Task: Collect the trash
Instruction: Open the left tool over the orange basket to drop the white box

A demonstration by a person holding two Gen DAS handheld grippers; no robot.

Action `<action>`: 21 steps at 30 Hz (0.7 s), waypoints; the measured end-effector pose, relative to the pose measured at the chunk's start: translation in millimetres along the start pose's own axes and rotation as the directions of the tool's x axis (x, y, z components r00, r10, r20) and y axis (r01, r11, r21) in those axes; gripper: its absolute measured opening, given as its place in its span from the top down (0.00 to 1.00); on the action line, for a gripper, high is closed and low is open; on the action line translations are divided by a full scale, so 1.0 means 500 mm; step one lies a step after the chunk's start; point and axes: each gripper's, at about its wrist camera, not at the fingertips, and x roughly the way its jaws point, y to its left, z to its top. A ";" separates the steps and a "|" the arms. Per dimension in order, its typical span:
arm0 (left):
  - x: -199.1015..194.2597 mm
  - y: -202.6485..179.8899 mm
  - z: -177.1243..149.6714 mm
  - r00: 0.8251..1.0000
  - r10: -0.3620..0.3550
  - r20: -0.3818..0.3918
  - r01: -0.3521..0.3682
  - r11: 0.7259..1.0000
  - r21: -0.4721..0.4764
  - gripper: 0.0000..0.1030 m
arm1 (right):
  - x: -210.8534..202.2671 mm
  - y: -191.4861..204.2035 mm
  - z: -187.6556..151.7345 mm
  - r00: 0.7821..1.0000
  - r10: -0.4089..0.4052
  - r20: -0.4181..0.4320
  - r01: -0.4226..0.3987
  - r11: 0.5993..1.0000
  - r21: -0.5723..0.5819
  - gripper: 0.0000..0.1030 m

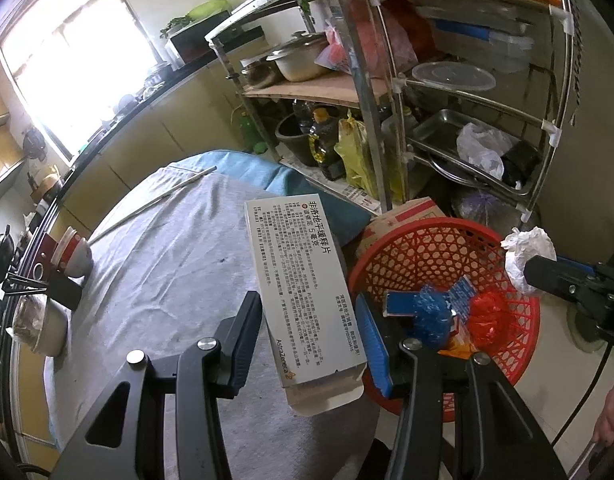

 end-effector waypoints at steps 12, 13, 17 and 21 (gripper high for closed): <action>0.024 -0.030 -0.003 0.999 -0.023 -0.025 0.024 0.999 0.031 0.51 | 0.003 -0.023 -0.006 1.000 -0.018 -0.017 0.018 1.000 0.014 0.63; 0.027 -0.033 -0.004 0.999 -0.026 -0.029 0.027 0.999 0.033 0.51 | 0.004 -0.026 -0.007 1.000 -0.019 -0.020 0.020 1.000 0.016 0.63; 0.037 -0.047 -0.004 0.999 -0.034 -0.039 0.036 0.998 0.043 0.51 | 0.006 -0.033 -0.010 0.999 -0.025 -0.027 0.026 0.999 0.020 0.64; 0.044 -0.056 -0.006 0.998 -0.042 -0.045 0.044 0.998 0.051 0.51 | 0.004 -0.044 -0.012 0.999 -0.033 -0.032 0.033 0.999 0.027 0.63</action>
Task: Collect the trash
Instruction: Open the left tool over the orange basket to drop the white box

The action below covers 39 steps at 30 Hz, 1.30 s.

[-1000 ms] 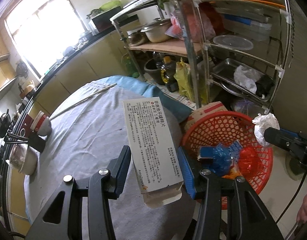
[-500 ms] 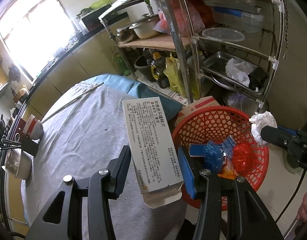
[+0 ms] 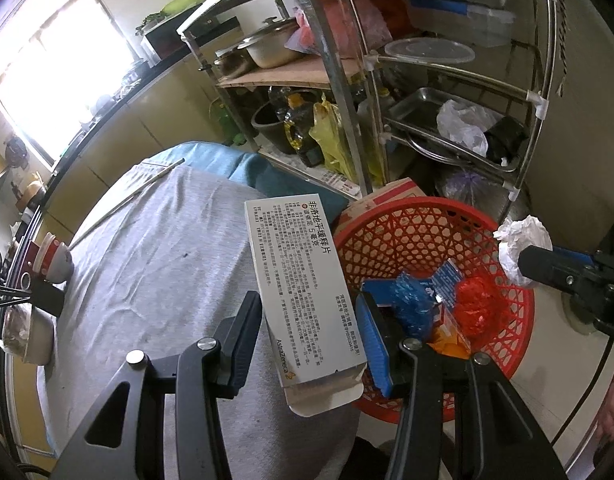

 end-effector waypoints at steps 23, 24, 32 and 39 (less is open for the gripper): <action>0.051 -0.035 -0.003 0.998 -0.038 -0.051 0.038 0.999 0.017 0.51 | 0.003 -0.035 -0.002 0.999 -0.031 -0.023 0.031 0.999 0.026 0.63; 0.052 -0.036 -0.003 0.998 -0.040 -0.052 0.041 0.999 0.018 0.51 | 0.002 -0.035 -0.002 0.999 -0.031 -0.023 0.032 0.999 0.026 0.63; 0.059 -0.045 -0.004 0.997 -0.054 -0.061 0.055 0.998 0.017 0.51 | -0.009 -0.036 0.004 0.999 -0.043 -0.016 0.043 0.999 0.020 0.63; 0.061 -0.053 -0.003 0.996 -0.068 -0.061 0.069 0.997 0.020 0.51 | -0.016 -0.035 0.003 0.999 -0.049 -0.013 0.050 0.999 0.015 0.63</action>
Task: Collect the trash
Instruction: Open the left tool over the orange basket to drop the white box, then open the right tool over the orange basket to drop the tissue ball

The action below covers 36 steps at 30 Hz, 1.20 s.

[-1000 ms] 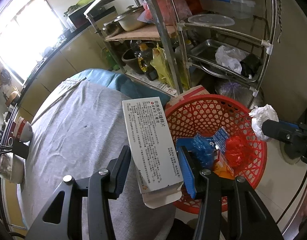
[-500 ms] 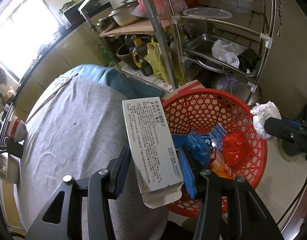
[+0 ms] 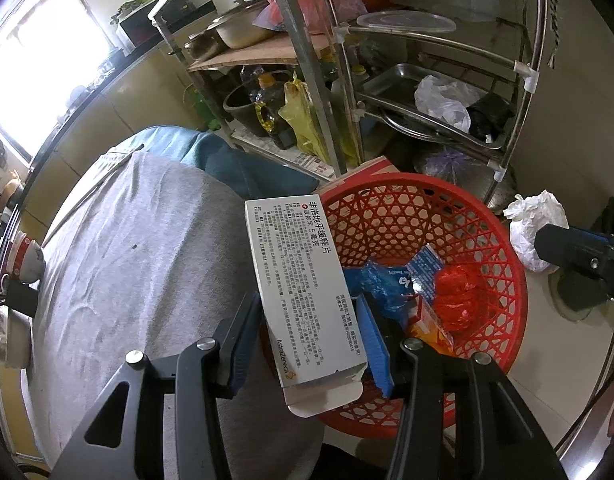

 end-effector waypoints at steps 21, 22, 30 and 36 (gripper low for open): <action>-0.009 0.012 -0.005 1.000 -0.009 0.013 0.009 1.000 -0.003 0.49 | 0.014 0.031 0.002 1.000 0.009 -0.011 -0.010 1.000 -0.026 0.63; -0.012 0.013 -0.006 1.000 -0.010 0.016 0.010 1.000 -0.003 0.49 | 0.016 0.033 0.002 1.000 0.010 -0.013 -0.010 1.000 -0.027 0.63; -0.027 0.041 -0.015 1.000 -0.007 0.030 0.008 0.999 -0.031 0.47 | 0.025 0.053 0.000 1.000 0.006 -0.024 -0.006 1.000 -0.030 0.62; -0.052 0.066 -0.027 0.999 0.010 0.053 -0.007 0.998 -0.055 0.42 | 0.025 0.077 -0.003 1.000 0.001 -0.022 -0.002 0.999 -0.050 0.62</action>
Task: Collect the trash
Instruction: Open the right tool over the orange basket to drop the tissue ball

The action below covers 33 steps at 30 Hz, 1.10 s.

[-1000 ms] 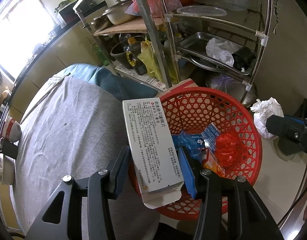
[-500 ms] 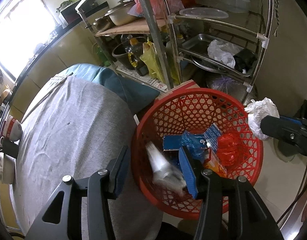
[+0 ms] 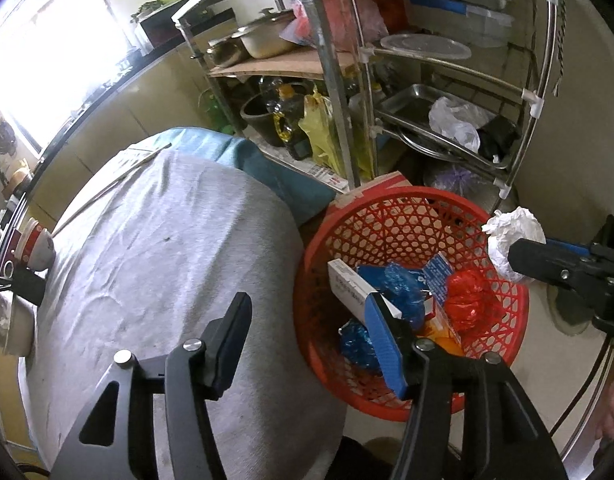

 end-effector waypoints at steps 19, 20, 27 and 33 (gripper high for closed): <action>-0.065 0.066 -0.044 0.996 0.083 0.023 -0.081 0.994 -0.073 0.39 | -0.032 0.080 -0.017 1.000 0.009 0.029 -0.007 0.998 -0.064 0.44; -0.071 0.070 -0.047 0.996 0.082 0.027 -0.079 0.994 -0.081 0.39 | -0.033 0.085 -0.019 1.000 0.011 0.029 -0.009 0.998 -0.069 0.44; -0.112 0.101 -0.071 0.994 0.101 0.049 -0.094 0.987 -0.131 0.39 | -0.051 0.139 -0.039 0.999 0.010 0.047 -0.003 0.989 -0.150 0.44; -0.154 0.135 -0.099 0.990 0.124 0.073 -0.109 0.977 -0.181 0.39 | -0.068 0.177 -0.051 0.998 0.011 0.063 0.002 0.980 -0.200 0.45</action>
